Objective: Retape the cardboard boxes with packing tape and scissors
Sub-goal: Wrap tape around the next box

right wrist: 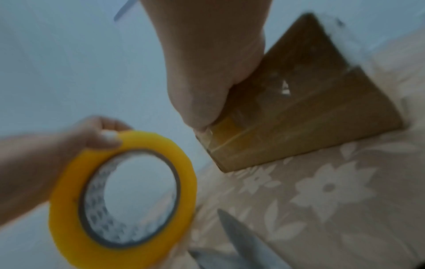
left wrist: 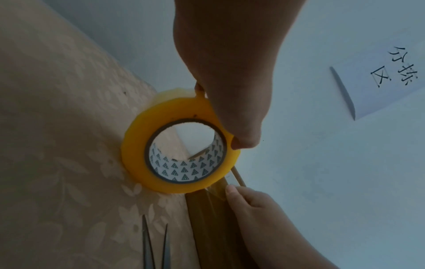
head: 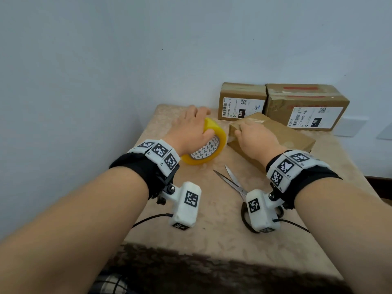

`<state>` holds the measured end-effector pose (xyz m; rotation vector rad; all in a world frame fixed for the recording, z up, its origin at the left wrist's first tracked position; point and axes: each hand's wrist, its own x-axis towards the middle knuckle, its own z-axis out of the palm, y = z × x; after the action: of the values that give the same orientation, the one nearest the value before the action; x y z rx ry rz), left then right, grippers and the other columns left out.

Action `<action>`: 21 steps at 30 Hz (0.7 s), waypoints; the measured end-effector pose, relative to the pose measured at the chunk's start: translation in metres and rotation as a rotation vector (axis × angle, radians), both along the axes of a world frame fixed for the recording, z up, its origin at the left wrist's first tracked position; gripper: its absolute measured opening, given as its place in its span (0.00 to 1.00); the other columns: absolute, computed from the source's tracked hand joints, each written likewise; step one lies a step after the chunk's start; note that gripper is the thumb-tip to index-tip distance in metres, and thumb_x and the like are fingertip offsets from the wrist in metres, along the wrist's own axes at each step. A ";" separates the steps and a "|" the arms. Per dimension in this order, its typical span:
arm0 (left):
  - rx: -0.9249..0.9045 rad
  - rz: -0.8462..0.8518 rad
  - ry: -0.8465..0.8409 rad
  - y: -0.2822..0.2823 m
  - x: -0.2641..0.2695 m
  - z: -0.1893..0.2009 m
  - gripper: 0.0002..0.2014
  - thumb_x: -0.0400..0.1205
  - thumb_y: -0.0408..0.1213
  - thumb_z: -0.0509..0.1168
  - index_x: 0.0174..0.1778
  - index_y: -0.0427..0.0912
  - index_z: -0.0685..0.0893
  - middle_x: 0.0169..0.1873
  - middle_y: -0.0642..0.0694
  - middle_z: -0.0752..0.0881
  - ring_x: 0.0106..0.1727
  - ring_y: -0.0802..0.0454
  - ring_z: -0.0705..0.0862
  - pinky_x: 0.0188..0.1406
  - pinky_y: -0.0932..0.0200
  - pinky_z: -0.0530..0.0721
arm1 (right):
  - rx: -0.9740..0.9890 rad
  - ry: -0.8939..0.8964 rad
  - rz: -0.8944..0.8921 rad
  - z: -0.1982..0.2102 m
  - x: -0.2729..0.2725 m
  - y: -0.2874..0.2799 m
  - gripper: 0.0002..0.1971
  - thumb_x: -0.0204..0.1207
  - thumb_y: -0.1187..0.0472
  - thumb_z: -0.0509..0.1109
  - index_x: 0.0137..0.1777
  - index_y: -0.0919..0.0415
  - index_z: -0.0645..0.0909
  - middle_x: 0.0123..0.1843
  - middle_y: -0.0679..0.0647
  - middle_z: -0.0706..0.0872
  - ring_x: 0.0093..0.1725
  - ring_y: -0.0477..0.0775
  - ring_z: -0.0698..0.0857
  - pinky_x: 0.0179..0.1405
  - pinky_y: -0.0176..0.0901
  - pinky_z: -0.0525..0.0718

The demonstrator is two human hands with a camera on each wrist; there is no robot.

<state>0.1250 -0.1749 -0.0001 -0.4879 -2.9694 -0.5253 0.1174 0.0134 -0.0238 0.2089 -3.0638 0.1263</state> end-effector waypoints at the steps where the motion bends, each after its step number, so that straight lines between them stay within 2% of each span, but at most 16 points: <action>1: -0.006 -0.006 -0.003 0.000 0.003 0.003 0.24 0.82 0.45 0.59 0.74 0.46 0.66 0.68 0.41 0.69 0.69 0.41 0.69 0.69 0.44 0.69 | -0.060 -0.002 0.016 0.003 0.004 0.005 0.17 0.87 0.56 0.54 0.65 0.65 0.77 0.65 0.62 0.80 0.65 0.64 0.79 0.64 0.55 0.74; 3: -0.014 -0.023 -0.011 -0.001 0.007 0.008 0.23 0.81 0.42 0.61 0.73 0.47 0.68 0.67 0.41 0.70 0.67 0.42 0.71 0.67 0.46 0.72 | -0.173 0.068 0.035 0.012 0.015 0.014 0.17 0.85 0.57 0.57 0.66 0.64 0.78 0.64 0.61 0.82 0.64 0.62 0.79 0.66 0.56 0.75; 5: -0.026 -0.023 -0.015 -0.002 0.011 0.010 0.24 0.82 0.42 0.61 0.75 0.47 0.69 0.68 0.41 0.71 0.68 0.43 0.72 0.66 0.48 0.74 | -0.222 0.150 0.039 0.020 0.030 0.020 0.15 0.84 0.59 0.59 0.64 0.63 0.81 0.60 0.60 0.84 0.58 0.60 0.81 0.58 0.54 0.80; 7: -0.078 -0.013 -0.013 -0.002 0.014 0.009 0.26 0.82 0.43 0.60 0.78 0.47 0.66 0.71 0.39 0.70 0.72 0.41 0.70 0.70 0.46 0.71 | -0.214 0.142 0.072 0.025 0.047 0.024 0.12 0.83 0.60 0.61 0.58 0.61 0.83 0.53 0.57 0.86 0.51 0.56 0.81 0.48 0.48 0.80; 8: -0.110 -0.002 -0.018 -0.002 0.016 0.008 0.28 0.82 0.43 0.60 0.79 0.47 0.64 0.74 0.38 0.68 0.74 0.40 0.67 0.72 0.44 0.69 | -0.196 0.081 0.093 0.027 0.055 0.025 0.10 0.83 0.60 0.61 0.55 0.60 0.84 0.51 0.56 0.86 0.49 0.55 0.82 0.46 0.47 0.79; 10: -0.161 0.034 -0.031 0.000 0.021 0.005 0.31 0.82 0.44 0.61 0.81 0.49 0.60 0.78 0.37 0.62 0.78 0.37 0.61 0.75 0.41 0.65 | -0.116 -0.095 0.102 0.032 0.071 0.022 0.08 0.82 0.57 0.64 0.51 0.56 0.84 0.50 0.54 0.86 0.49 0.55 0.83 0.47 0.47 0.81; 12: -0.169 0.077 -0.047 0.003 0.028 0.002 0.33 0.81 0.44 0.62 0.82 0.50 0.57 0.79 0.35 0.58 0.79 0.35 0.57 0.75 0.39 0.64 | -0.014 -0.233 0.078 0.036 0.085 0.017 0.08 0.81 0.57 0.66 0.52 0.59 0.84 0.52 0.55 0.86 0.51 0.56 0.84 0.47 0.45 0.80; 14: -0.168 0.100 -0.053 0.008 0.033 -0.001 0.35 0.80 0.43 0.63 0.82 0.50 0.55 0.79 0.35 0.56 0.79 0.34 0.56 0.74 0.39 0.64 | 0.019 -0.348 0.040 0.035 0.097 0.011 0.12 0.79 0.55 0.70 0.53 0.65 0.85 0.51 0.59 0.88 0.51 0.59 0.86 0.47 0.46 0.82; 17: -0.180 0.094 -0.052 0.011 0.037 -0.004 0.37 0.81 0.44 0.63 0.83 0.49 0.51 0.79 0.34 0.55 0.79 0.34 0.57 0.74 0.40 0.65 | 0.057 -0.552 0.001 0.024 0.110 0.005 0.21 0.71 0.45 0.76 0.46 0.65 0.85 0.43 0.57 0.89 0.43 0.59 0.89 0.48 0.50 0.88; 18: -0.188 0.083 -0.039 0.012 0.038 -0.004 0.37 0.82 0.45 0.62 0.83 0.49 0.51 0.79 0.34 0.56 0.79 0.34 0.58 0.73 0.40 0.66 | 0.089 -0.592 -0.005 0.019 0.112 0.003 0.22 0.69 0.43 0.77 0.47 0.64 0.84 0.43 0.56 0.89 0.42 0.58 0.88 0.47 0.50 0.88; 21: -0.201 0.042 0.019 0.007 0.039 -0.004 0.33 0.83 0.44 0.61 0.83 0.52 0.55 0.78 0.35 0.59 0.77 0.35 0.61 0.72 0.41 0.68 | 0.138 -0.581 -0.049 0.009 0.118 -0.002 0.27 0.71 0.47 0.78 0.62 0.65 0.79 0.54 0.58 0.87 0.51 0.59 0.87 0.46 0.48 0.86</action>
<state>0.1636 -0.1675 -0.0045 -0.4417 -3.0217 -0.2181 0.2351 0.0116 -0.0148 0.1196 -3.6576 -0.0365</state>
